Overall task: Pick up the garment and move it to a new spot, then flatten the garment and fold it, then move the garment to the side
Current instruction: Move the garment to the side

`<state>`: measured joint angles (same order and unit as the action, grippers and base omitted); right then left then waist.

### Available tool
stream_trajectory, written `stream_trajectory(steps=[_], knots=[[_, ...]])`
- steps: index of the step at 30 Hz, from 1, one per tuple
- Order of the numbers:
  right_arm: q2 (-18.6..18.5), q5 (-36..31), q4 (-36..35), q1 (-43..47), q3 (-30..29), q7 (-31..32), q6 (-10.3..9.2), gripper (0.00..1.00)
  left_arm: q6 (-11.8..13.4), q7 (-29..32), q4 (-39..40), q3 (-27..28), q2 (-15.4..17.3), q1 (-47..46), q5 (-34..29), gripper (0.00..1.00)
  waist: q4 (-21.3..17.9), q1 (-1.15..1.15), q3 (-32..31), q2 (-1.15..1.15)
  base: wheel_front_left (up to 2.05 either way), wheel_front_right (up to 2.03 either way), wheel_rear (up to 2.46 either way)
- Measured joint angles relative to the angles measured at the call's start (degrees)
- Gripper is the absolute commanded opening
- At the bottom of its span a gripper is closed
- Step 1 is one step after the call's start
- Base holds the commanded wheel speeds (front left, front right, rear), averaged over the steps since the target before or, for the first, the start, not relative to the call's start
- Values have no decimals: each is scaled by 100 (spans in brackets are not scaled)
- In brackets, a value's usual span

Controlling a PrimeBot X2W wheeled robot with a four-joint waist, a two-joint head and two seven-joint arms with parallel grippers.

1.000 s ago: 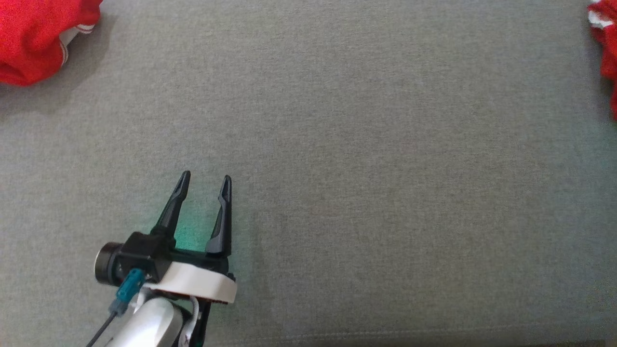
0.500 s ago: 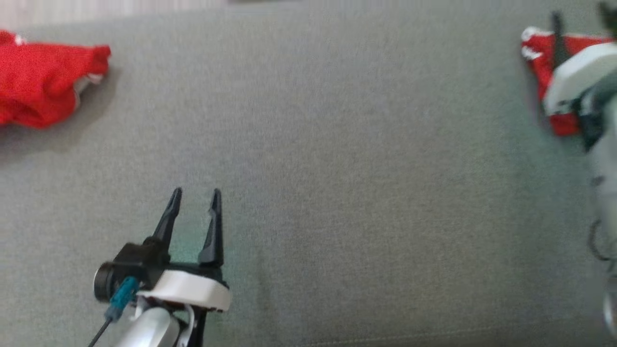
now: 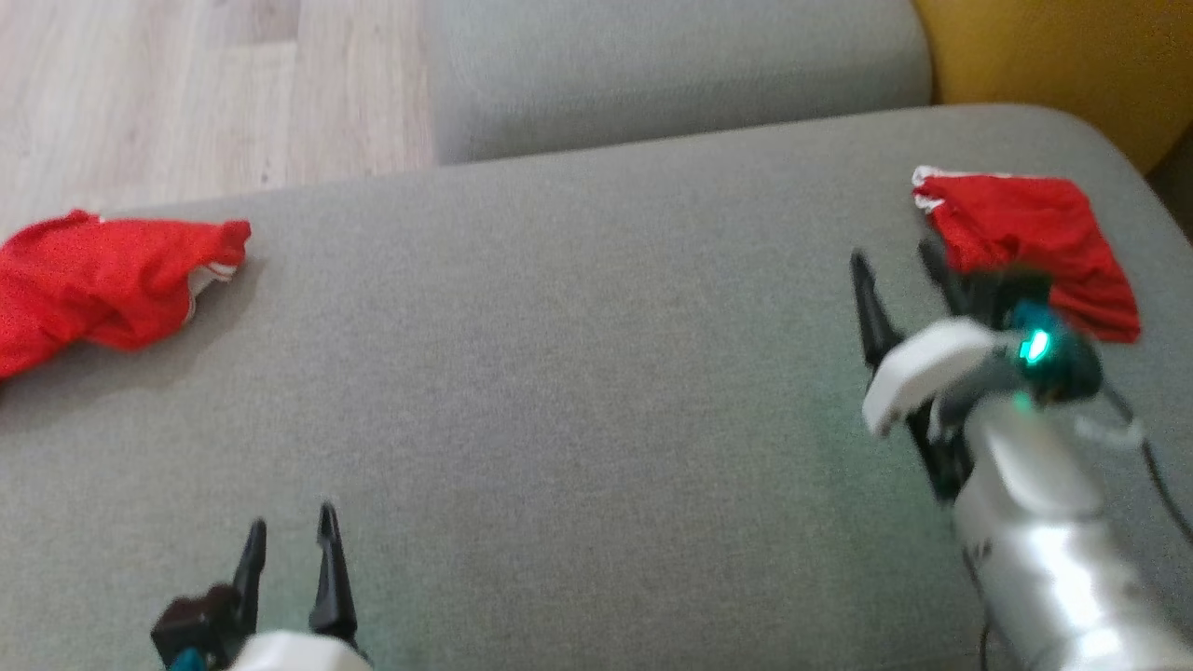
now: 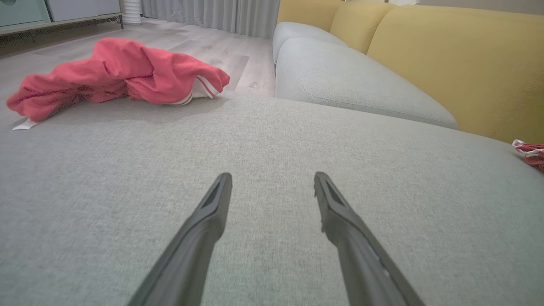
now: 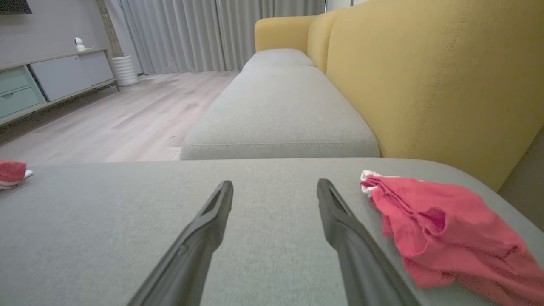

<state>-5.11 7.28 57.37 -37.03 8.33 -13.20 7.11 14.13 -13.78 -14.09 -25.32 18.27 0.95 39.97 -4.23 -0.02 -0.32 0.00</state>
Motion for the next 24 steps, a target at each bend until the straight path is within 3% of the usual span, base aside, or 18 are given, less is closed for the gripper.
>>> stream_trajectory(steps=[16, 24], knots=[[199, 56, -3052, 3480, -346, -88, 0, 100, -52, -43, 111, -51, -98, 466, -24, 100, 401, 1, -567, 0, 0, 0, 0], [242, 113, -4036, 4342, -385, 268, 0, 100, -52, -40, 132, -110, -90, 644, -24, 100, 499, 2, -694, 0, 0, 0, 0]])
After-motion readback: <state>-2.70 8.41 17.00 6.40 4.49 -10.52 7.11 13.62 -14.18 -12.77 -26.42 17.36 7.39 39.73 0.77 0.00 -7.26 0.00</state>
